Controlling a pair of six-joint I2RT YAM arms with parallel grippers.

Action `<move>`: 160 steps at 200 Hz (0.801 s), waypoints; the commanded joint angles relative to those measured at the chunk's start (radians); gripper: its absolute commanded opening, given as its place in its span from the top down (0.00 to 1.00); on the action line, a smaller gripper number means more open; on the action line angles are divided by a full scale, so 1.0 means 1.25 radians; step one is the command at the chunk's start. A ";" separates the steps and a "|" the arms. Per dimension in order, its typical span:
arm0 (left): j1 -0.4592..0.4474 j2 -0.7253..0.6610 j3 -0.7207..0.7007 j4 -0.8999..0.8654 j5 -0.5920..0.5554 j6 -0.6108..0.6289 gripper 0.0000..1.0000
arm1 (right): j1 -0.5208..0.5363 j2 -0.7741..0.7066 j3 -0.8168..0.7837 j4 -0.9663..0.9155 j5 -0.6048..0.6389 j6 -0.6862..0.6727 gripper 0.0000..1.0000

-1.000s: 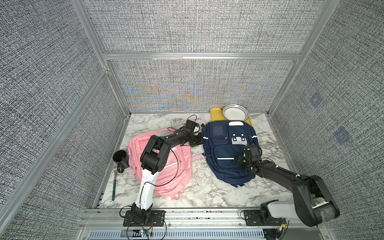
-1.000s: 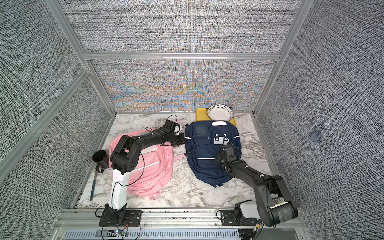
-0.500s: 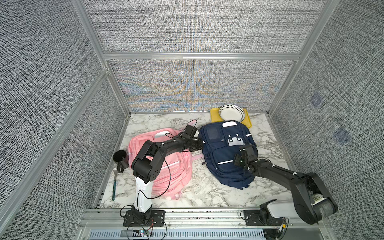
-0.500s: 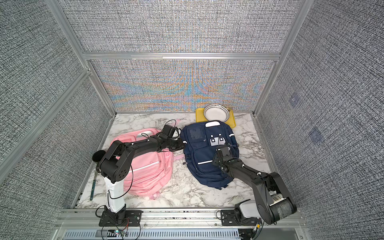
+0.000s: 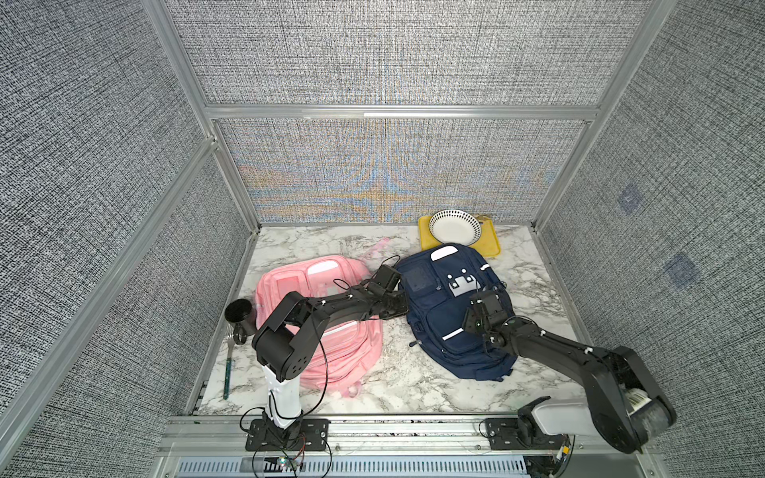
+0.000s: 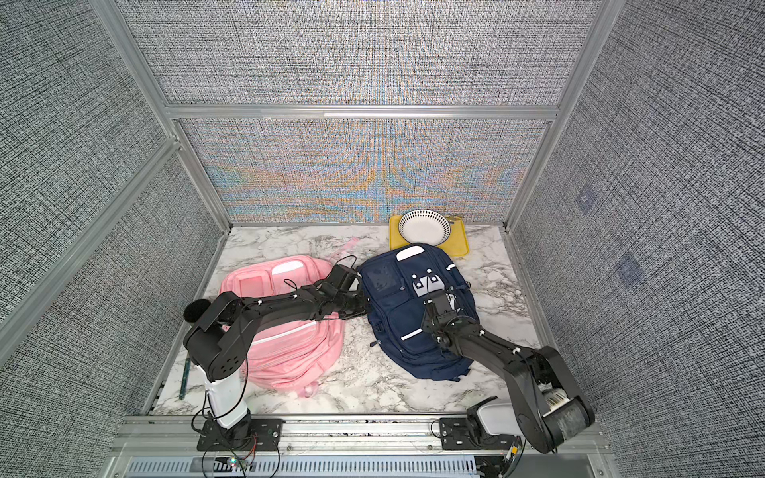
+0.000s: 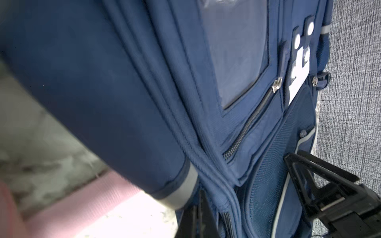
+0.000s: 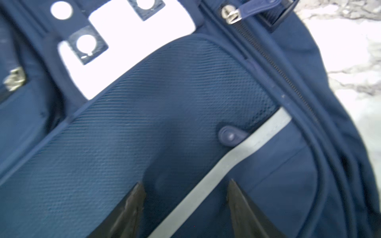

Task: Zip up the backpack
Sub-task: Adjust the backpack at the center of the board.

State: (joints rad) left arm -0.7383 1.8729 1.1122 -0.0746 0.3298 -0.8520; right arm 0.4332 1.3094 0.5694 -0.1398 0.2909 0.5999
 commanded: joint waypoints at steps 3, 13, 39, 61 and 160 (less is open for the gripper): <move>-0.025 -0.013 -0.006 0.033 0.096 -0.039 1.00 | 0.022 -0.065 -0.004 -0.076 -0.087 0.037 0.32; -0.033 -0.016 -0.007 0.027 0.090 -0.050 1.00 | 0.038 -0.105 -0.009 -0.094 -0.082 0.052 0.32; -0.049 -0.029 -0.023 0.030 0.073 -0.086 1.00 | 0.133 -0.219 -0.046 -0.137 -0.060 0.143 0.32; -0.055 -0.038 -0.033 0.030 0.066 -0.094 1.00 | 0.251 -0.310 -0.108 -0.143 -0.039 0.276 0.35; -0.060 -0.025 -0.023 0.034 0.094 -0.081 1.00 | 0.773 -0.043 0.017 -0.291 0.277 0.755 0.31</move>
State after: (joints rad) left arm -0.8101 1.8366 1.0706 -0.0723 0.4068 -0.9691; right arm 1.3590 1.1526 0.5240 -0.3874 0.5831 1.3705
